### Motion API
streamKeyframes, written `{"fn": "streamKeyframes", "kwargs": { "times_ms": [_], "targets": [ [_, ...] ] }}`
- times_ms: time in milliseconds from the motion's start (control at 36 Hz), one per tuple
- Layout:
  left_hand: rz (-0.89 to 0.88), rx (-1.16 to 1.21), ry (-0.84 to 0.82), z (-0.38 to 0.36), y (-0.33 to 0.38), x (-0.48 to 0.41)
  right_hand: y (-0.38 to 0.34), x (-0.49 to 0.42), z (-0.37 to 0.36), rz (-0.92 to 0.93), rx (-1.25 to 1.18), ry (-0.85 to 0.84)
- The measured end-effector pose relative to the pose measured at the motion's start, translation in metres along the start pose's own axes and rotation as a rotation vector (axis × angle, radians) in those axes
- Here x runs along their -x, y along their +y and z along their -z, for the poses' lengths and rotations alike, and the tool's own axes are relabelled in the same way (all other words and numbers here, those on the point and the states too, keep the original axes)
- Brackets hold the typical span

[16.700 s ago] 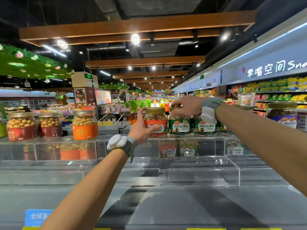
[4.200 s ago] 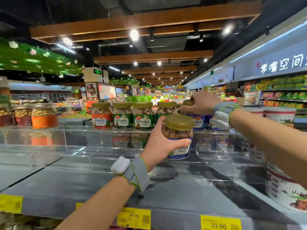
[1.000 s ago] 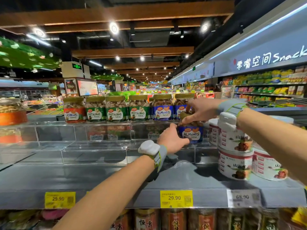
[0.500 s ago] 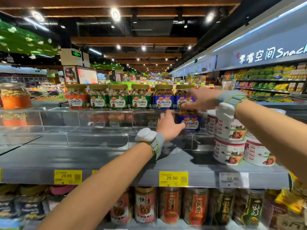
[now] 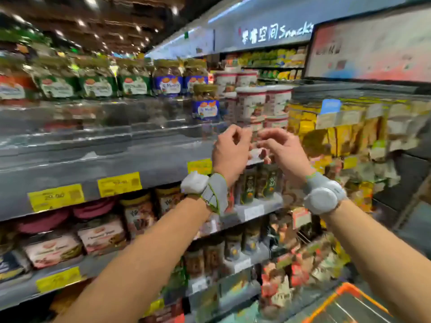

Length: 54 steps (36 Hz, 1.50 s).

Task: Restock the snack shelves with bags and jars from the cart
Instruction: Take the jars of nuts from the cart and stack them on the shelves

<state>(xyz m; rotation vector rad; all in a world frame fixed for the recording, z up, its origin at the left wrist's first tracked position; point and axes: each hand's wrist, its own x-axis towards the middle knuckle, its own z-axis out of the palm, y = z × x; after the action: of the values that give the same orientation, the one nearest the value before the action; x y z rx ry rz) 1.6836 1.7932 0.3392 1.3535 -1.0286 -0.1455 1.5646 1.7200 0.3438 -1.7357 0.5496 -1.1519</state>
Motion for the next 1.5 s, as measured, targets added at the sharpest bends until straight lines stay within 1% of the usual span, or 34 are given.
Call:
{"fn": "streamKeyframes", "kwargs": {
  "times_ms": [56, 83, 139, 194, 222, 278, 306, 389, 472, 528, 583, 722, 778, 833, 889, 944, 1000, 1083, 1139, 1250, 1306, 1333, 1389, 1444, 1500],
  "targets": [
    [0.051, -0.073, -0.173, -0.024, -0.016, 0.036, 0.027, 0.044, 0.026, -0.113, 0.084, 0.036],
    [0.043, -0.127, -0.244, -0.031, -0.024, 0.048, 0.039, 0.06, 0.035, -0.148, 0.129, 0.029],
    [0.01, -0.248, -0.464, -0.061, -0.029, 0.089, 0.058, 0.11, 0.078, -0.257, 0.219, 0.081],
    [-0.002, -0.354, -0.575, -0.076, -0.036, 0.11, 0.074, 0.14, 0.102, -0.347, 0.296, 0.057],
    [-0.028, -0.393, -0.656, -0.096, -0.034, 0.133, 0.081, 0.168, 0.127, -0.401, 0.343, 0.069],
    [-0.067, -0.45, -0.746, -0.121, -0.039, 0.157, 0.096, 0.197, 0.155, -0.498, 0.434, 0.028],
    [-0.077, -0.477, -0.818, -0.142, -0.036, 0.178, 0.101, 0.222, 0.179, -0.564, 0.451, 0.05],
    [-0.077, -0.611, -0.992, -0.193, -0.035, 0.229, 0.115, 0.281, 0.231, -0.713, 0.417, 0.091],
    [-0.173, -0.671, -1.201, -0.25, -0.02, 0.292, 0.126, 0.351, 0.293, -0.851, 0.319, 0.171],
    [-0.187, -0.705, -1.27, -0.278, -0.008, 0.328, 0.134, 0.389, 0.327, -0.925, 0.314, 0.212],
    [-0.189, -0.745, -1.295, -0.309, 0.003, 0.361, 0.143, 0.426, 0.362, -1.008, 0.309, 0.257],
    [-0.091, -0.803, -1.355, -0.377, 0.017, 0.428, 0.157, 0.498, 0.436, -1.122, 0.292, 0.374],
    [-0.05, -0.811, -1.4, -0.395, 0.014, 0.452, 0.158, 0.523, 0.459, -1.165, 0.154, 0.477],
    [-0.038, -0.804, -1.445, -0.41, 0.009, 0.469, 0.162, 0.544, 0.476, -1.186, 0.07, 0.611],
    [-0.018, -0.798, -1.489, -0.431, 0.0, 0.483, 0.173, 0.559, 0.495, -1.186, 0.049, 0.736],
    [-0.009, -0.782, -1.53, -0.443, -0.007, 0.49, 0.187, 0.568, 0.503, -1.176, 0.035, 0.821],
    [0.029, -0.794, -1.596, -0.459, -0.02, 0.5, 0.203, 0.576, 0.511, -1.192, 0.03, 0.858],
    [0.044, -0.814, -1.706, -0.481, -0.035, 0.506, 0.226, 0.582, 0.515, -1.26, 0.094, 0.848],
    [0.053, -0.781, -1.738, -0.49, -0.04, 0.506, 0.239, 0.588, 0.513, -1.312, 0.146, 0.822],
    [0.109, -0.717, -1.757, -0.523, -0.075, 0.501, 0.28, 0.594, 0.514, -1.485, 0.294, 0.683],
    [0.095, -0.699, -1.743, -0.534, -0.094, 0.498, 0.281, 0.583, 0.507, -1.518, 0.379, 0.626],
    [0.081, -0.698, -1.739, -0.539, -0.104, 0.497, 0.279, 0.576, 0.505, -1.527, 0.457, 0.577],
    [0.05, -0.705, -1.77, -0.551, -0.13, 0.495, 0.296, 0.567, 0.501, -1.603, 0.625, 0.493],
    [0.03, -0.768, -1.778, -0.564, -0.156, 0.496, 0.317, 0.563, 0.498, -1.722, 0.689, 0.481],
    [-0.032, -0.899, -1.723, -0.575, -0.175, 0.494, 0.339, 0.571, 0.498, -1.775, 0.732, 0.438]
  ]
}}
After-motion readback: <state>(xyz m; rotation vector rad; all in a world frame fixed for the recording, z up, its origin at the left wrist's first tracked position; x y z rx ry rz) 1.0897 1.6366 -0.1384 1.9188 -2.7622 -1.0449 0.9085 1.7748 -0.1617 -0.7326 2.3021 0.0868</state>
